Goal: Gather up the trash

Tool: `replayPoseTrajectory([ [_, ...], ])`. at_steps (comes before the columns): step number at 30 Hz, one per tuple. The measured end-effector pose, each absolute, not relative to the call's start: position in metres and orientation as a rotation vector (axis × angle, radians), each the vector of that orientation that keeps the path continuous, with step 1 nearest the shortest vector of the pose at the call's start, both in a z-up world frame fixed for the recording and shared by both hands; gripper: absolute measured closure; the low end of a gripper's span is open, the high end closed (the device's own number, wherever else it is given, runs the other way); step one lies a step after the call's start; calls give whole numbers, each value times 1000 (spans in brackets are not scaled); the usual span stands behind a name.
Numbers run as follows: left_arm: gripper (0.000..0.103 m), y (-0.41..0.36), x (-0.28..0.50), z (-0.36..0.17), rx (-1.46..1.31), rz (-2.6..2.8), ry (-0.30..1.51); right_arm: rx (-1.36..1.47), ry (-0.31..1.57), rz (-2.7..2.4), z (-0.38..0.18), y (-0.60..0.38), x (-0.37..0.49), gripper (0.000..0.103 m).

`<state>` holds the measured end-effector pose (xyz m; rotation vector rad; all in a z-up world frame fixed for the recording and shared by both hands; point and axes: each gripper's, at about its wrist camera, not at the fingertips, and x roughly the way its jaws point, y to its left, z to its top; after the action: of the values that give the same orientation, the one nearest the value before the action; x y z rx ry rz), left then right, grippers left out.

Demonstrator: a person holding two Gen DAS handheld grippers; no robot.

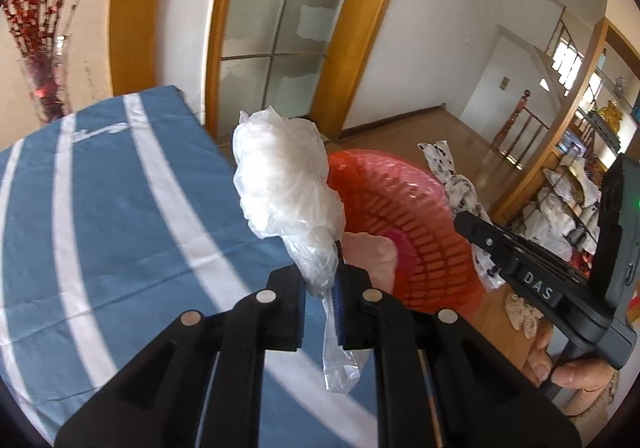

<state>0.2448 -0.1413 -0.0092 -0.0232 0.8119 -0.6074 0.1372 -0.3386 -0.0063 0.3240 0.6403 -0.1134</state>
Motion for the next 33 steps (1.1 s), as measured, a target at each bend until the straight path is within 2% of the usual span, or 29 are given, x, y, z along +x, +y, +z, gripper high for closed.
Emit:
replayPoseTrajectory([
  [10,89,-194,258,-24,-42,-680,867,393,618,-145,-8,-381,140,87],
  [12,89,-204,261,-28,-45,-679,880,417,610,-145,-7,-390,142,84],
  [15,79,-213,265,-36,-45,-671,897,454,602,-145,-8,-403,142,64],
  [17,65,-216,267,-42,-41,-663,908,482,595,-147,-9,-409,140,58],
  [20,59,-213,268,-50,-43,-648,928,504,596,-158,-13,-415,135,54],
  [22,57,-205,268,-54,-53,-632,939,506,599,-174,-14,-415,131,48],
  [24,51,-194,265,-53,-48,-615,927,486,586,-206,-13,-412,123,33],
  [25,44,-191,262,-51,-39,-604,915,457,567,-231,-10,-407,115,29],
  [27,36,-175,248,-43,1,-563,858,403,533,-265,-4,-400,105,12],
  [29,26,-161,233,-34,31,-540,803,334,499,-297,3,-387,93,10],
  [31,20,-143,216,-24,52,-504,743,270,485,-322,9,-374,83,9],
  [32,18,-135,210,-20,55,-491,720,238,476,-333,11,-366,77,2],
  [33,16,-123,200,-15,58,-468,686,213,466,-337,13,-359,72,2],
])
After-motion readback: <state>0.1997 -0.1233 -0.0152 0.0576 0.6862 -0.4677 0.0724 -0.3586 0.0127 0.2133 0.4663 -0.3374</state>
